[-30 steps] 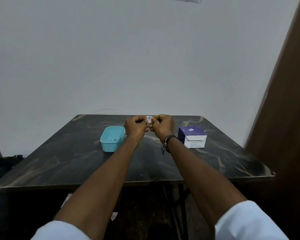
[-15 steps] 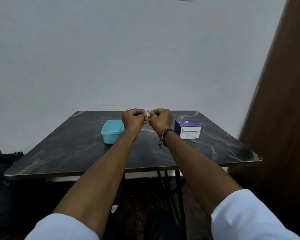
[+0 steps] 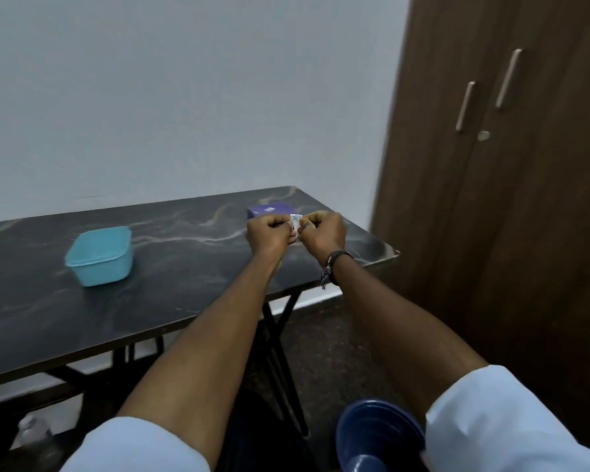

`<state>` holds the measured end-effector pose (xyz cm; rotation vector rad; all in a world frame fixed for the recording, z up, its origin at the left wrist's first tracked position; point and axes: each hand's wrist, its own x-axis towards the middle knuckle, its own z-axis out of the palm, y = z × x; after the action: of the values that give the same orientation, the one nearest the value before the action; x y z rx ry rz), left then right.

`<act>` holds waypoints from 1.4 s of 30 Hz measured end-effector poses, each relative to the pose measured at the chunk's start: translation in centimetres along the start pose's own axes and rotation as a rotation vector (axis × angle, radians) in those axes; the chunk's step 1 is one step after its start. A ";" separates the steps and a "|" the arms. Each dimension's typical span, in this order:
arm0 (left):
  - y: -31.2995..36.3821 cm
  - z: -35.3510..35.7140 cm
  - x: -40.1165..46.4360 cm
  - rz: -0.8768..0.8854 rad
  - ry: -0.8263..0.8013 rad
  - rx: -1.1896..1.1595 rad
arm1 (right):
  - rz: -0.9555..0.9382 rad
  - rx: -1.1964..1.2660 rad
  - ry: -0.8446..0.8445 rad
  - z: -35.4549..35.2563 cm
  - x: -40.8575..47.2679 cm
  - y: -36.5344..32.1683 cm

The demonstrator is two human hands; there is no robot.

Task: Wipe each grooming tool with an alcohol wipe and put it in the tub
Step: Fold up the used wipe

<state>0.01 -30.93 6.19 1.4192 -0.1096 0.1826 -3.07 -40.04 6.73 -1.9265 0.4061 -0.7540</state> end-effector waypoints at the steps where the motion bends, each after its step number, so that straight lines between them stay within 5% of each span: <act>1: -0.6 2.0 -0.7 -0.013 -0.039 -0.002 | 0.014 -0.024 0.037 -1.8 0.4 1.2; 11: -4.5 16.2 -7.7 -0.088 -0.347 0.039 | 0.131 -0.110 0.278 -16.1 0.7 9.9; 20: -11.8 20.7 -11.9 -0.192 -0.474 0.177 | 0.315 -0.167 0.279 -19.1 -0.8 20.1; 33: -31.0 16.0 -17.9 -0.640 -0.437 0.479 | 0.657 -0.276 -0.073 -14.5 -10.2 35.3; 42: -37.3 15.8 -20.2 -0.724 -0.492 0.618 | 0.757 -0.276 -0.119 -13.6 -13.4 41.2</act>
<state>-12.15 -52.99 -31.37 2.0013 0.0711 -0.7968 -20.34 -60.40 -30.01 -1.8427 1.1247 -0.0860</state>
